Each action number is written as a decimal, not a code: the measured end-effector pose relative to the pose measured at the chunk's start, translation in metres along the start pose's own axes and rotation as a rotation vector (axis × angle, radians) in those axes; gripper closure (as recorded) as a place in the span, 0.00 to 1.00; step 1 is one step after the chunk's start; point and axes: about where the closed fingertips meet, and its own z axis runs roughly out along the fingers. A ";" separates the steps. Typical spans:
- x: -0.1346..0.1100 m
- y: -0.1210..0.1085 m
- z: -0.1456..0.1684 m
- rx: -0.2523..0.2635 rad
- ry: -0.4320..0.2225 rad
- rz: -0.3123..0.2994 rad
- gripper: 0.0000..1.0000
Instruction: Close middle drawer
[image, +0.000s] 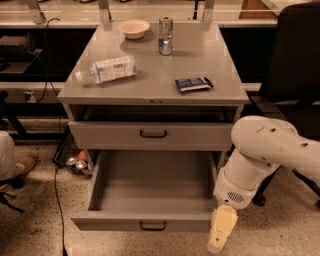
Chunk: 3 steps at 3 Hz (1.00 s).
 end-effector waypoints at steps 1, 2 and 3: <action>0.021 -0.005 0.069 -0.147 -0.044 0.108 0.00; 0.034 -0.012 0.129 -0.256 -0.065 0.185 0.00; 0.037 -0.028 0.181 -0.285 -0.121 0.224 0.19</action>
Offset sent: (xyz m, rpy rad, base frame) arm -0.0434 0.0016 -0.1920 0.1587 0.3794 -0.2246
